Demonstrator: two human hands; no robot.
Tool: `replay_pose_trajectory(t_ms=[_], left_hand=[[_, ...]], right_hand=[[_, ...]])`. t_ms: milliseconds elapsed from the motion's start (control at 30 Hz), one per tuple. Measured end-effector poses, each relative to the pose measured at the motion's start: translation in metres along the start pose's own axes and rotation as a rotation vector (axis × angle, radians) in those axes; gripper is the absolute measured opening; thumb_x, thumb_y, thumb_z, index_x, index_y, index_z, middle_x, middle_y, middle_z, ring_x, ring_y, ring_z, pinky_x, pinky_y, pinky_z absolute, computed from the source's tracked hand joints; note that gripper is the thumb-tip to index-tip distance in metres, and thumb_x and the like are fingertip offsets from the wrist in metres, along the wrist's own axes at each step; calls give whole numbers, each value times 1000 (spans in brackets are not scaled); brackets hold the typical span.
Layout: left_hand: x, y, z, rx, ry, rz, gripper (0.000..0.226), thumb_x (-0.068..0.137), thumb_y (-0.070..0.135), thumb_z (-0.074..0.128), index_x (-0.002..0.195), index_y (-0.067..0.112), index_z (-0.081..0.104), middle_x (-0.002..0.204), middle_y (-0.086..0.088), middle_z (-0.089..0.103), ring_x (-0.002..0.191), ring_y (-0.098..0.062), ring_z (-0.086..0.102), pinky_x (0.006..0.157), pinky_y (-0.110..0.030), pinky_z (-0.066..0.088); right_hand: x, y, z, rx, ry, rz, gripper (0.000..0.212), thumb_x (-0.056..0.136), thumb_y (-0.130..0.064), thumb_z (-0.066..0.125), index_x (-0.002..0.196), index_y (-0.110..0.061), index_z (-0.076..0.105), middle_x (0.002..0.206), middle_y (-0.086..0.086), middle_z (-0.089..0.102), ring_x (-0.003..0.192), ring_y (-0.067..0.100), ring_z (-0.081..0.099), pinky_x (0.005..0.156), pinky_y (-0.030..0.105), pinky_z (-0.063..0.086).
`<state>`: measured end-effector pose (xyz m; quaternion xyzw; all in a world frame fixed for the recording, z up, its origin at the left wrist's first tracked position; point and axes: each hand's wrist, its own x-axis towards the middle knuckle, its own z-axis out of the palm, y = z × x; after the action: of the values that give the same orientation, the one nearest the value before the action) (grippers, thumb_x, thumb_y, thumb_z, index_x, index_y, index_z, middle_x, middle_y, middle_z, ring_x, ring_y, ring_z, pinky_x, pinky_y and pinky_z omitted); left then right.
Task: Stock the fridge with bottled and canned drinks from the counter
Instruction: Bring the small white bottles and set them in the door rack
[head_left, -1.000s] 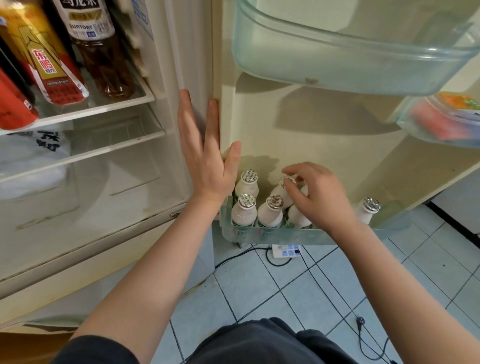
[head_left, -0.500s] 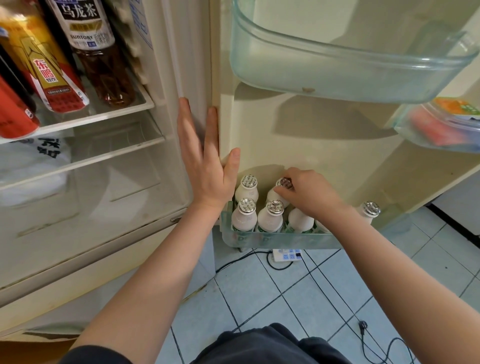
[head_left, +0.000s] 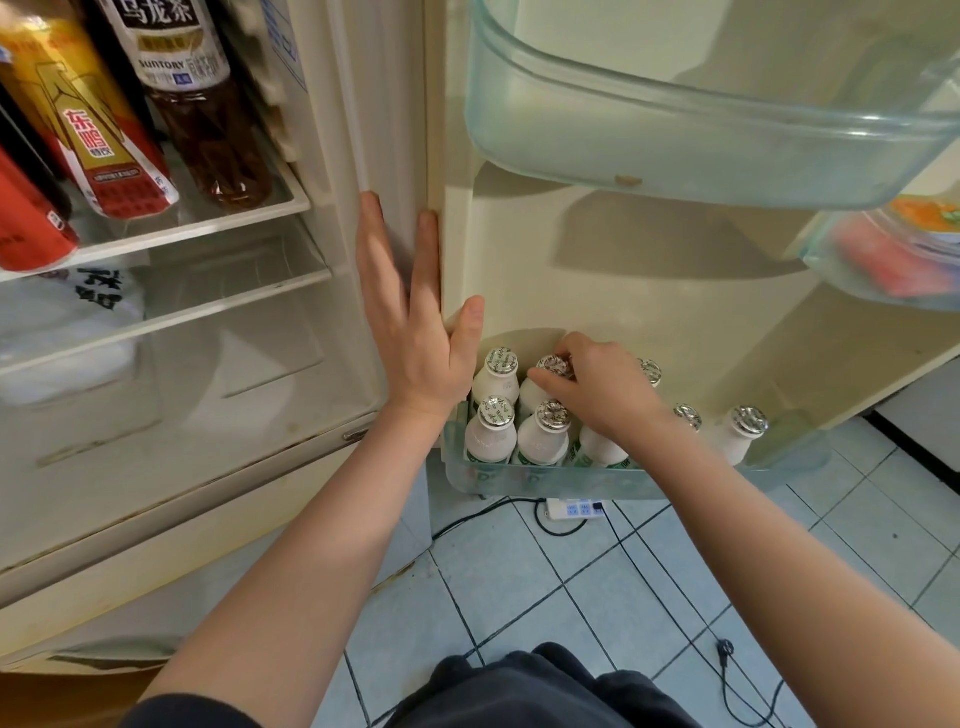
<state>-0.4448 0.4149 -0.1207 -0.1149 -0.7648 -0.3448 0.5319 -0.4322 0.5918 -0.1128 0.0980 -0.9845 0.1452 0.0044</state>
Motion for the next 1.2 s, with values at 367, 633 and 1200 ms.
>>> replay_pose_trajectory(t_ms=[367,633,1200], left_hand=[[1,1,-3,7,-15,-1,61,98,47,29,136,0,36,141,-46,17,142,-38,15,115,-46,19],[1,1,-2,-8,-22,-13,65,97,48,29,138,-2,38,145,-39,14,142,-37,15,115,-49,21],[-2,6,-3,7,-52,-55,68,98,45,31,138,-9,37,144,-46,11,140,-50,17,109,-62,24]], right_hand=[[-7,0,-10,154,-38,112,54,90,-55,45,122,-12,54,104,7,67,97,27,61,72,31,44],[-44,23,-33,281,149,65,28,90,-32,55,111,-15,63,97,-2,68,89,13,64,81,32,52],[-52,53,-25,-23,24,-145,32,85,-43,60,106,-18,59,91,1,66,83,21,59,65,28,38]])
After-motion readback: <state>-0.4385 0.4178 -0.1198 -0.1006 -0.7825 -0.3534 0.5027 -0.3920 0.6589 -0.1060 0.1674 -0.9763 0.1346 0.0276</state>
